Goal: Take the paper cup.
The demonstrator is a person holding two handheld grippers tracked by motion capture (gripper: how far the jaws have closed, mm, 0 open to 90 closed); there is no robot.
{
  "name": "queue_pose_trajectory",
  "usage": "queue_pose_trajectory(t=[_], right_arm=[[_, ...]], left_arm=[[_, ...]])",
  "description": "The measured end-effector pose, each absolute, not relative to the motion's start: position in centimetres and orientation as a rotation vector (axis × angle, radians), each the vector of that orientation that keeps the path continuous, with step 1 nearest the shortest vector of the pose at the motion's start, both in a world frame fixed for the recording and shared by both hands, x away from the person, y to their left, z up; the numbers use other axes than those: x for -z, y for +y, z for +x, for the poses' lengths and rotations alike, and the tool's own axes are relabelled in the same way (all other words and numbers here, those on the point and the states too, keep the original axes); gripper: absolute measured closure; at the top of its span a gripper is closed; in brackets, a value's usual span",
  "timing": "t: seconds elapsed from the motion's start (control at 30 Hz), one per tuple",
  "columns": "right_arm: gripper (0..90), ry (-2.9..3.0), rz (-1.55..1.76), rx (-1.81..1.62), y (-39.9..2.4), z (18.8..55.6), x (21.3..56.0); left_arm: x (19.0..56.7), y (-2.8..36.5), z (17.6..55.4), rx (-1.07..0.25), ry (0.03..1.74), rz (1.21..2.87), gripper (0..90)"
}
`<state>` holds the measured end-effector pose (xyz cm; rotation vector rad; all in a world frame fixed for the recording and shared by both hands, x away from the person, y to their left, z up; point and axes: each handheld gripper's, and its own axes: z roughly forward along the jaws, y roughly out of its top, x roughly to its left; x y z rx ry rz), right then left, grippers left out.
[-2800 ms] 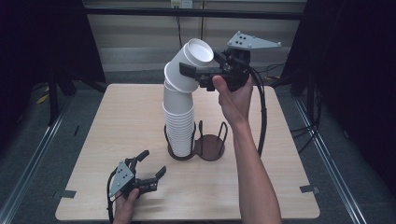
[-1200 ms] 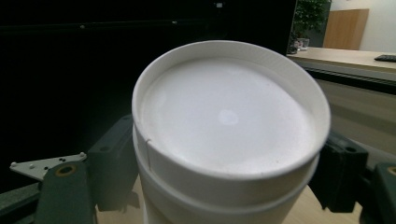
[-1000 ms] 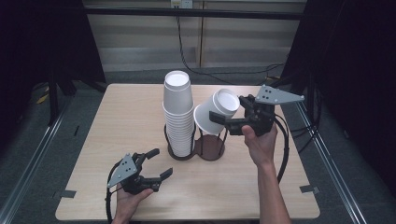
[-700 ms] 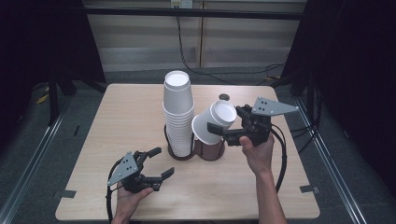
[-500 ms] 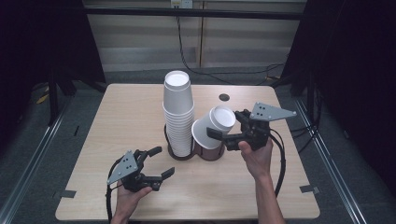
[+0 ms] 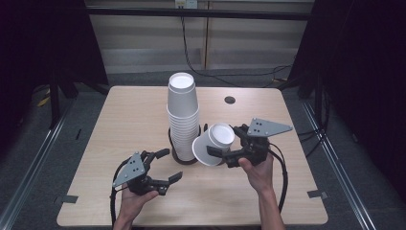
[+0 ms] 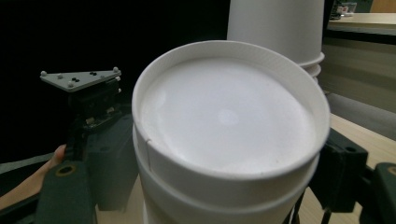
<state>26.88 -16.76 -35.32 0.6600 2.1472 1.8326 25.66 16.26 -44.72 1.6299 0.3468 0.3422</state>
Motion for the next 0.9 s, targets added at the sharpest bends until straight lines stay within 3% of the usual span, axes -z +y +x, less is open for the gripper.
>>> queue_pose_trajectory(t=[0.3, 0.9], right_arm=[[21.7, 2.158, 0.669, -1.865, -16.7, 26.3, 37.1], [21.7, 2.3, 0.682, -1.82, -14.6, 25.7, 40.0]], left_arm=[[45.2, 15.5, 25.5, -0.25, 0.294, 1.641, 15.8], [45.8, 14.2, 25.3, -0.215, 0.238, 1.644, 15.5]])
